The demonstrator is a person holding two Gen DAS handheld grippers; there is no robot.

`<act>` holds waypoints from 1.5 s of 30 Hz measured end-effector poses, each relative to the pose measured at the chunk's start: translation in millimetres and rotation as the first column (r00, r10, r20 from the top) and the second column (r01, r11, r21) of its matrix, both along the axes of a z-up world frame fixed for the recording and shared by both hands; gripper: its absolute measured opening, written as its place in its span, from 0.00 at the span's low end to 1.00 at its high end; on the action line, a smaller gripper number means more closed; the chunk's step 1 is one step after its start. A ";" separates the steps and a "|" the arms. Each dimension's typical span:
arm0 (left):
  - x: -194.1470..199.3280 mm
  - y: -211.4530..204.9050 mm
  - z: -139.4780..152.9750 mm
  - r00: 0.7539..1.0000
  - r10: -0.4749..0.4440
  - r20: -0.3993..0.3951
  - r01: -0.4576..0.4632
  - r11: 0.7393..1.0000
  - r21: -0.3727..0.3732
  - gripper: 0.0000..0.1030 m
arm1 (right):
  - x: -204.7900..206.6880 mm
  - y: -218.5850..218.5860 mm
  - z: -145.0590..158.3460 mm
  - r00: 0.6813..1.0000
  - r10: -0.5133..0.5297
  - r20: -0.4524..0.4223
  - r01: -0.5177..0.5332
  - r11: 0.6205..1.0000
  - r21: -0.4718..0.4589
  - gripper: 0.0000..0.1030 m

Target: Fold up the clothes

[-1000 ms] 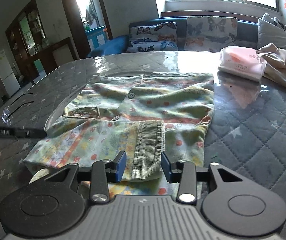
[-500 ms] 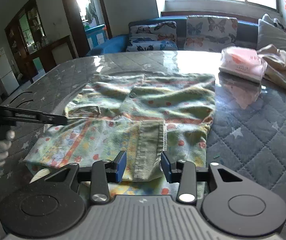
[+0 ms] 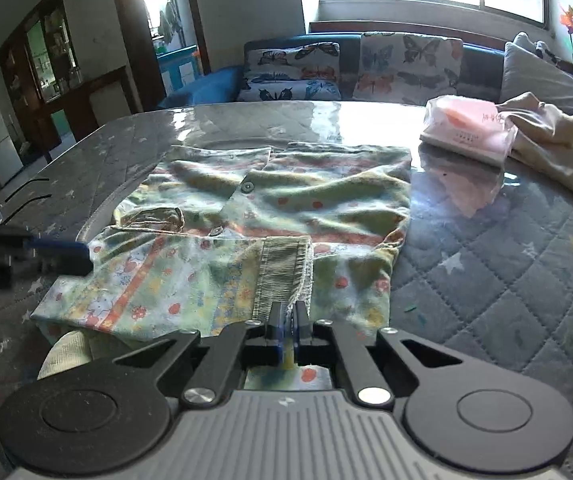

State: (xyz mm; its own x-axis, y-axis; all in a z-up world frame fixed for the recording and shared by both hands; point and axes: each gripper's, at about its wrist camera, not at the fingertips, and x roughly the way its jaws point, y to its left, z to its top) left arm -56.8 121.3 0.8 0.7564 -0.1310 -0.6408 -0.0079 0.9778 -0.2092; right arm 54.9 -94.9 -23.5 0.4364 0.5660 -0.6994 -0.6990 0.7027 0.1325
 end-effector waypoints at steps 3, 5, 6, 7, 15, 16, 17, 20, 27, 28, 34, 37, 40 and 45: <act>4.1 -7.0 -10.7 0.999 -0.025 -0.042 0.025 1.000 0.019 0.30 | -2.1 0.2 -4.7 1.000 0.005 0.010 -0.004 0.999 -0.037 0.07; 3.8 -10.4 -13.6 0.998 -0.034 -0.050 0.036 0.999 0.041 0.31 | -5.0 -0.2 -2.8 1.000 0.010 0.030 -0.008 0.999 -0.051 0.09; 3.0 -11.8 -11.7 0.998 -0.038 -0.049 0.040 0.998 0.050 0.33 | -7.0 -0.6 0.7 0.999 0.015 0.040 -0.014 0.999 -0.043 0.11; 1.7 -12.6 -9.5 0.998 -0.039 -0.047 0.041 0.998 0.053 0.36 | -9.5 -0.4 4.6 0.998 0.030 0.051 -0.028 0.999 -0.030 0.11; -14.3 -28.9 14.3 0.997 -0.044 -0.062 0.046 0.998 0.046 0.49 | -11.6 16.2 -1.6 0.992 0.129 0.011 -0.128 0.991 -0.041 0.20; -16.5 -31.4 15.1 0.996 -0.042 -0.076 0.045 0.998 0.043 0.49 | -14.0 14.2 0.9 0.991 0.135 0.021 -0.134 0.990 -0.042 0.21; -18.8 -33.9 15.6 0.995 -0.040 -0.091 0.043 0.998 0.039 0.49 | -16.5 12.1 3.4 0.990 0.141 0.030 -0.139 0.989 -0.043 0.23; -25.6 -40.4 14.9 0.990 -0.027 -0.136 0.031 0.999 0.026 0.50 | -24.0 6.0 10.8 0.986 0.158 0.059 -0.156 0.987 -0.046 0.31; -32.6 -48.6 10.1 0.978 -0.018 -0.206 0.008 0.999 -0.049 0.50 | -46.9 -17.4 20.7 0.967 0.218 0.135 -0.197 0.969 -0.152 0.41; -32.6 -50.0 8.6 0.976 -0.022 -0.215 0.010 0.998 -0.056 0.50 | -50.3 -20.0 20.7 0.963 0.229 0.144 -0.205 0.964 -0.170 0.43; -29.7 -56.3 3.7 0.968 -0.040 -0.249 0.019 0.996 -0.087 0.44 | -72.6 -27.9 16.0 0.927 0.322 0.194 -0.266 0.926 -0.268 0.56; -28.6 -55.4 8.3 0.970 -0.044 -0.241 0.022 0.996 -0.091 0.29 | -84.0 -27.8 11.0 0.901 0.377 0.214 -0.305 0.903 -0.304 0.63; -25.7 -50.0 12.8 0.971 -0.047 -0.233 0.022 0.994 -0.112 0.20 | -90.3 -26.0 7.9 0.882 0.414 0.228 -0.338 0.890 -0.307 0.68; -18.0 -39.2 27.2 0.980 -0.049 -0.194 0.021 0.990 -0.142 0.16 | -92.8 -21.8 3.5 0.867 0.436 0.242 -0.363 0.884 -0.295 0.71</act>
